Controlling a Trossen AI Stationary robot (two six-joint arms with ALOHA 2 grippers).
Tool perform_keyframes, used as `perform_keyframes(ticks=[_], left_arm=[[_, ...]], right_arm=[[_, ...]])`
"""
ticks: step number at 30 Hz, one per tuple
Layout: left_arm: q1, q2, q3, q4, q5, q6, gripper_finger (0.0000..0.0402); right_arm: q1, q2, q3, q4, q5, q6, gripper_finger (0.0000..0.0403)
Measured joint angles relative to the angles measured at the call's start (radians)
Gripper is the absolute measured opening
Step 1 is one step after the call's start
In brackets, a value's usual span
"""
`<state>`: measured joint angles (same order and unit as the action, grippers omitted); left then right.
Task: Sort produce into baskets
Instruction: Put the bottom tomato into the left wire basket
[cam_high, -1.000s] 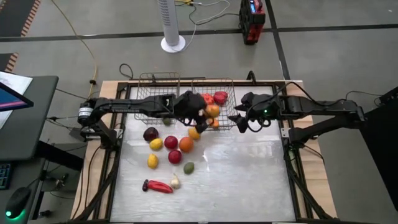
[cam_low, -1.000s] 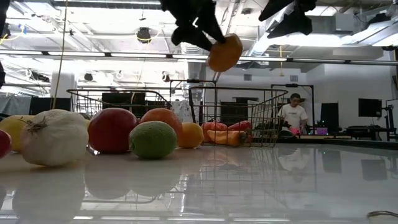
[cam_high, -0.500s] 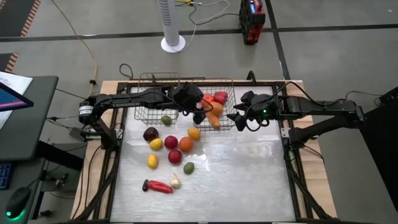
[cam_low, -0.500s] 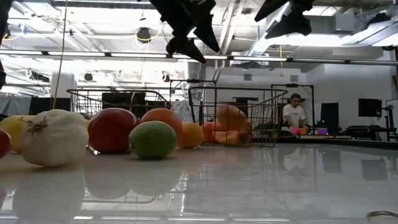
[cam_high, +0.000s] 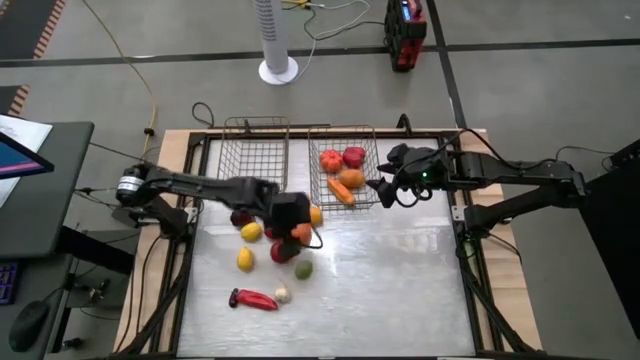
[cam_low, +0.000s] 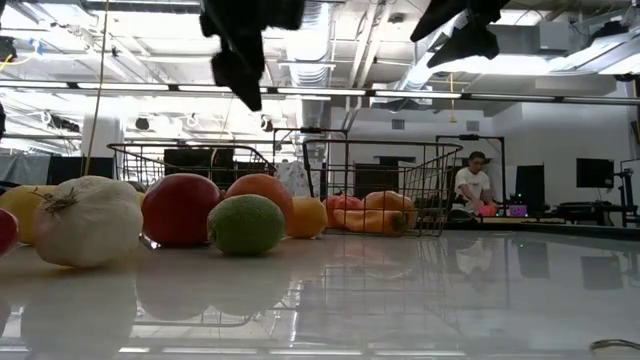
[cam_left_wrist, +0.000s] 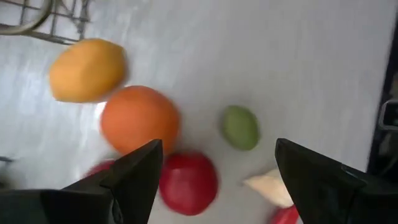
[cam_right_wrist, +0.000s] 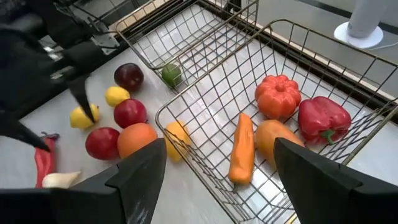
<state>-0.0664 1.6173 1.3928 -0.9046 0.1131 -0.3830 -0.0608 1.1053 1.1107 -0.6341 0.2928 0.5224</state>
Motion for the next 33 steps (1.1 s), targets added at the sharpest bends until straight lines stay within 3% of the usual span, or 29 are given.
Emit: perform_keyframes(ticks=[4, 9, 18, 24, 33], left_arm=[[-0.07, -0.065, -0.101, 0.058, -0.108, -0.109, 0.0297], [-0.118, -0.084, -0.204, 0.062, -0.268, -0.131, 0.0297], [-0.128, 0.0, -0.269, 0.198, -0.189, -0.191, 0.0315], [-0.129, 0.004, -0.291, 0.192, -0.201, -0.109, 0.0344], [-0.156, 0.005, -0.383, 0.257, -0.156, 0.073, 0.0343]], right_arm=[[0.011, 0.0, 0.0, 0.002, -0.001, -0.007, 0.0322], [0.013, 0.0, 0.0, 0.046, -0.002, -0.036, 0.0322], [0.015, 0.0, 0.0, 0.062, -0.029, -0.034, 0.0322], [0.022, 0.0, 0.0, 0.058, -0.029, -0.033, 0.0322], [0.021, 0.0, 0.0, 0.058, -0.029, -0.032, 0.0322]])
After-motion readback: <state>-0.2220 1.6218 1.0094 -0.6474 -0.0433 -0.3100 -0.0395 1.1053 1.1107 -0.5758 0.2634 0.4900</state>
